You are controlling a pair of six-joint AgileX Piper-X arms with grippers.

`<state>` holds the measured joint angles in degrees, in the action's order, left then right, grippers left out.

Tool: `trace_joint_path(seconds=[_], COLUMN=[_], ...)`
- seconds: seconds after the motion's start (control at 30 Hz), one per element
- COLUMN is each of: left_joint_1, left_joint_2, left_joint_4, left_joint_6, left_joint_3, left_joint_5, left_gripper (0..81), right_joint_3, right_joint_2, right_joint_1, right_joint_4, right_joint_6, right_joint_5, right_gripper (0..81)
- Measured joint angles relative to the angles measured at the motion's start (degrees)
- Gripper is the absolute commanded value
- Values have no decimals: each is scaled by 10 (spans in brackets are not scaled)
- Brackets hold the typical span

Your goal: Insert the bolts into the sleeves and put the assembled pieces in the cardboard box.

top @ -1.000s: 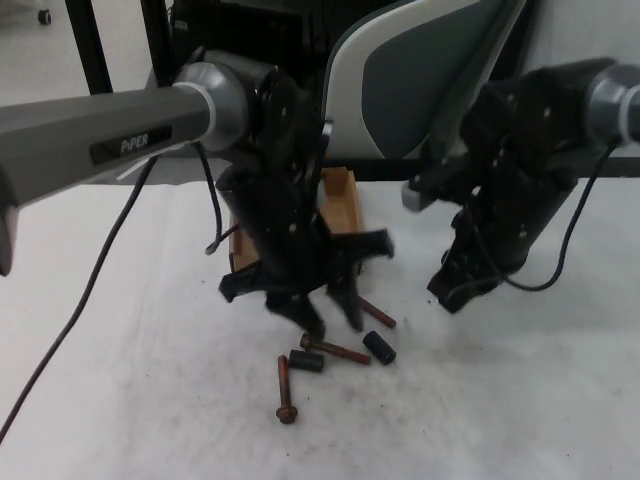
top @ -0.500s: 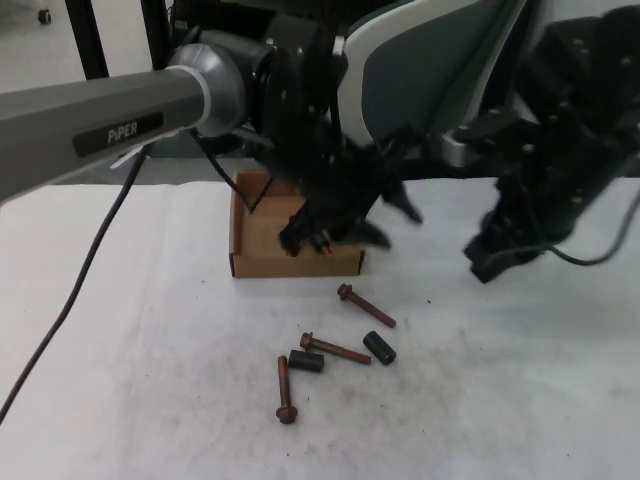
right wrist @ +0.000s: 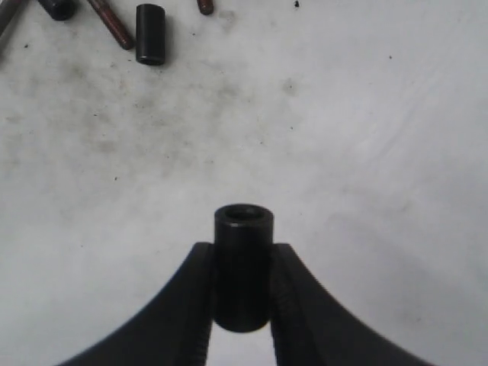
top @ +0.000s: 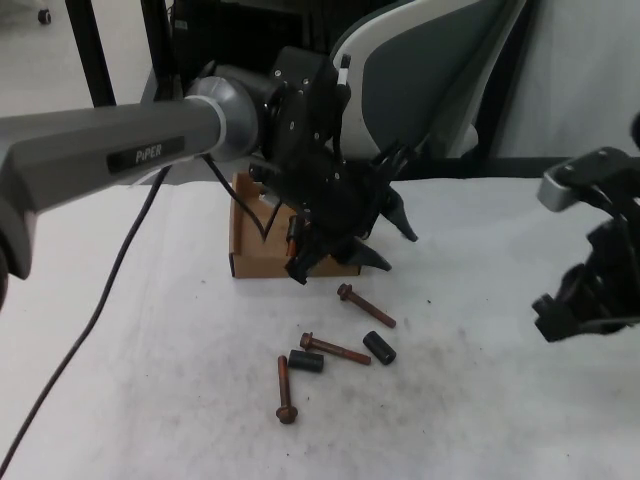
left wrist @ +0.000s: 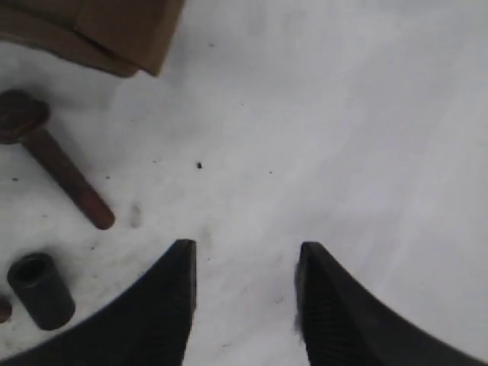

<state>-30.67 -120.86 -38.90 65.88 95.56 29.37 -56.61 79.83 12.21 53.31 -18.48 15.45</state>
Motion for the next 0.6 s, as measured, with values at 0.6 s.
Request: trace_joint_path(seconds=[0.6], left_joint_1=[0], left_joint_2=[-2], left_joint_4=[-75], left_joint_6=[28], left_joint_3=[0], left_joint_5=[-86], left_gripper=[237], right_joint_3=[47], right_joint_2=[-89], right_joint_1=[0], right_joint_4=[0], right_joint_6=[31], right_joint_5=[16], right_gripper=[2])
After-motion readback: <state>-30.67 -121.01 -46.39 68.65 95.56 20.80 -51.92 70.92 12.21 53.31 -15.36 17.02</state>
